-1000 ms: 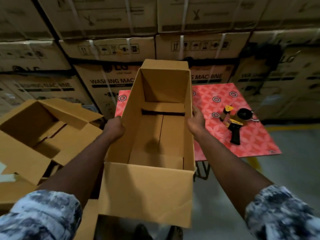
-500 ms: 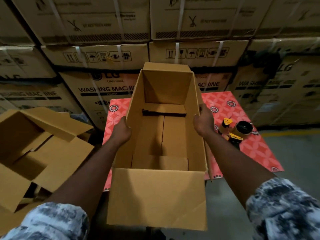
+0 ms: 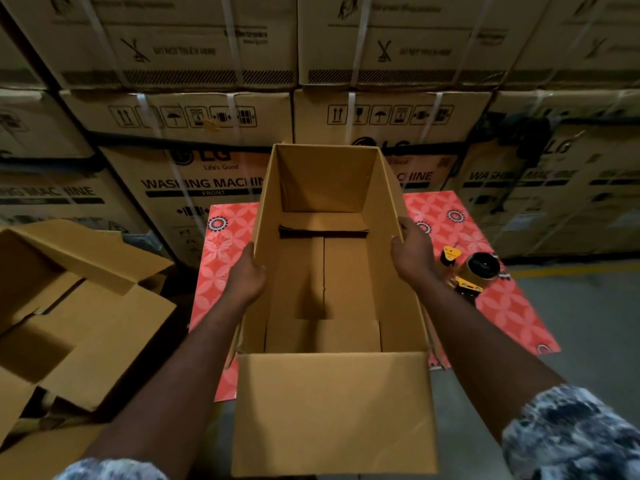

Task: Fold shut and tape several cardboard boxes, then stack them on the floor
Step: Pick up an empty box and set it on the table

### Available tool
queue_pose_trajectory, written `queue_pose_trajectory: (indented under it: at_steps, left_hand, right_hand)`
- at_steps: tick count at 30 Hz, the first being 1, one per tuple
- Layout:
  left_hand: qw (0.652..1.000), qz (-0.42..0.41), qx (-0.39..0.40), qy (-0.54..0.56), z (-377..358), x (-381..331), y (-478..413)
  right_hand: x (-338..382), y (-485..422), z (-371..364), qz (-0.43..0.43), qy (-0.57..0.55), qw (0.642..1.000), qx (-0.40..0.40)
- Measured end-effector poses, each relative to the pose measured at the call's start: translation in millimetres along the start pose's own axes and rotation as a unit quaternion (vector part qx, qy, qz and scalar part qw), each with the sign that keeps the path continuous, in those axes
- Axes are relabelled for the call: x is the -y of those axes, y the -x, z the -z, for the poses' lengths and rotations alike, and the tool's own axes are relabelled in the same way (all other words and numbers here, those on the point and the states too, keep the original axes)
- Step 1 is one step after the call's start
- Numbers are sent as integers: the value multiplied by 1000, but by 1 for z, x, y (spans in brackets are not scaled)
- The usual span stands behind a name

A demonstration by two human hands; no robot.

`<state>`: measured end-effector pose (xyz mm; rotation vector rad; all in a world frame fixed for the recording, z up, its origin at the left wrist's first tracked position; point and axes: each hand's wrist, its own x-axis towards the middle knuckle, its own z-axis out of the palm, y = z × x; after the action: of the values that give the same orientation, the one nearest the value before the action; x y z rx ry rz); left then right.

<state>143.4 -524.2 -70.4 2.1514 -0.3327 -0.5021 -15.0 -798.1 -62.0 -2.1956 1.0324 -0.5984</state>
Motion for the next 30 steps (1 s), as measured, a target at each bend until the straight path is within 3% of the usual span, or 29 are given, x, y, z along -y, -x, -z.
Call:
queue_pose_trajectory:
  at_steps: [4, 9, 11, 13, 15, 18, 25, 27, 30]
  left_hand:
    - [999, -13, -11, -30, 5, 1, 7]
    - [972, -157, -106, -136, 10, -18, 56]
    - [972, -199, -29, -123, 0, -30, 97]
    - [967, -204, 108, -107, -20, -40, 144]
    - [944, -214, 187, -169, -44, -39, 183]
    - [913, -273, 126, -276, -61, -21, 201]
    - [928, -295, -22, -227, -25, 25, 195]
    - [926, -299, -57, -221, -9, 37, 194]
    - [933, -269, -70, -227, 9, 46, 189]
  right_hand:
    - [-4, 15, 7, 20, -25, 999, 29]
    - [-19, 65, 33, 134, -95, 976, 146]
    - [-31, 84, 41, 175, -74, 967, 171]
    - [-39, 96, 45, 186, -80, 964, 171]
    - [-39, 105, 46, 176, -100, 967, 153]
    - [-30, 115, 38, 162, -122, 973, 113]
    - [-4, 178, 7, 134, -107, 985, 35]
    - [-1, 195, 4, 165, -73, 982, 58]
    - [-7, 199, 7, 280, 0, 953, 118]
